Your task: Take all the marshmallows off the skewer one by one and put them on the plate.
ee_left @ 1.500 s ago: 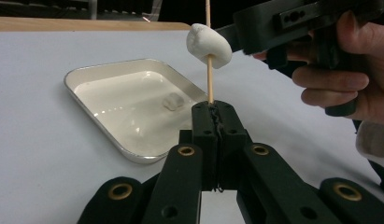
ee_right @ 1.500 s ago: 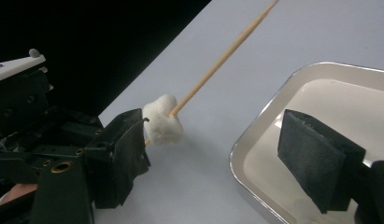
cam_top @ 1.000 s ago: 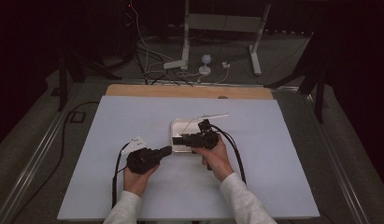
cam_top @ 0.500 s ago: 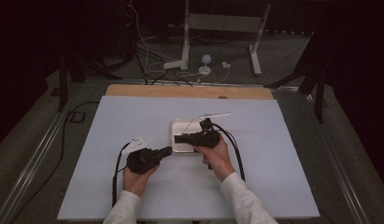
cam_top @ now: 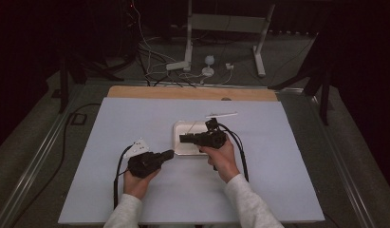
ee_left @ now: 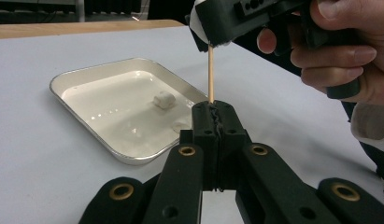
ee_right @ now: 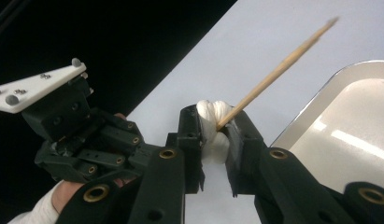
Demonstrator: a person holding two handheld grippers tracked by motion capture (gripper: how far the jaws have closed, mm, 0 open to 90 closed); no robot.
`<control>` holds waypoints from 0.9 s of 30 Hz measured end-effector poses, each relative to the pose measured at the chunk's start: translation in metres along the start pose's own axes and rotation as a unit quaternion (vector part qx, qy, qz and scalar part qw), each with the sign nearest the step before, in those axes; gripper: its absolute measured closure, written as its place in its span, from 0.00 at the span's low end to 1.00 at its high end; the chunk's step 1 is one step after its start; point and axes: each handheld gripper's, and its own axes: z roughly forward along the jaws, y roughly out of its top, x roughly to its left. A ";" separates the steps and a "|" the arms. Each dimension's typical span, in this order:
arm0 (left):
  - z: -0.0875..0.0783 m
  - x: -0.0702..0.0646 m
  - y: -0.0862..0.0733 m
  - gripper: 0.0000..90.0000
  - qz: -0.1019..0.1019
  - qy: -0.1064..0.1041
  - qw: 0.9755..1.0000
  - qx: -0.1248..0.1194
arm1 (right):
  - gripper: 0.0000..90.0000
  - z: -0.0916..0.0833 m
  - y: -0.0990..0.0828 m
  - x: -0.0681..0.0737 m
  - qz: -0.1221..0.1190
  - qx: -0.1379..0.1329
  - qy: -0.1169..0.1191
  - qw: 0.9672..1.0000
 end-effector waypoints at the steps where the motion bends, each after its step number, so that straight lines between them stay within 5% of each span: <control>1: 0.000 0.000 0.000 1.00 -0.001 0.000 1.000 0.001 | 0.87 -0.001 0.000 0.000 0.001 -0.004 -0.002 1.000; 6: -0.003 0.001 -0.002 1.00 0.007 0.002 1.000 0.012 | 0.88 -0.019 0.008 -0.010 0.021 -0.045 -0.017 0.999; 16: -0.004 0.000 -0.001 1.00 0.019 -0.004 1.000 0.010 | 0.88 -0.028 0.016 -0.007 -0.002 -0.031 -0.021 0.999; 19: -0.006 0.002 -0.003 1.00 0.025 0.007 0.999 0.025 | 0.89 -0.036 0.019 -0.009 0.006 -0.055 -0.034 0.998; 22: -0.011 0.009 -0.007 1.00 0.006 0.018 1.000 0.023 | 0.90 -0.062 0.026 -0.019 0.024 -0.100 -0.039 0.994; 27: -0.013 0.010 -0.005 1.00 -0.009 0.026 1.000 0.007 | 0.89 -0.080 0.031 -0.015 -0.008 -0.085 -0.065 0.994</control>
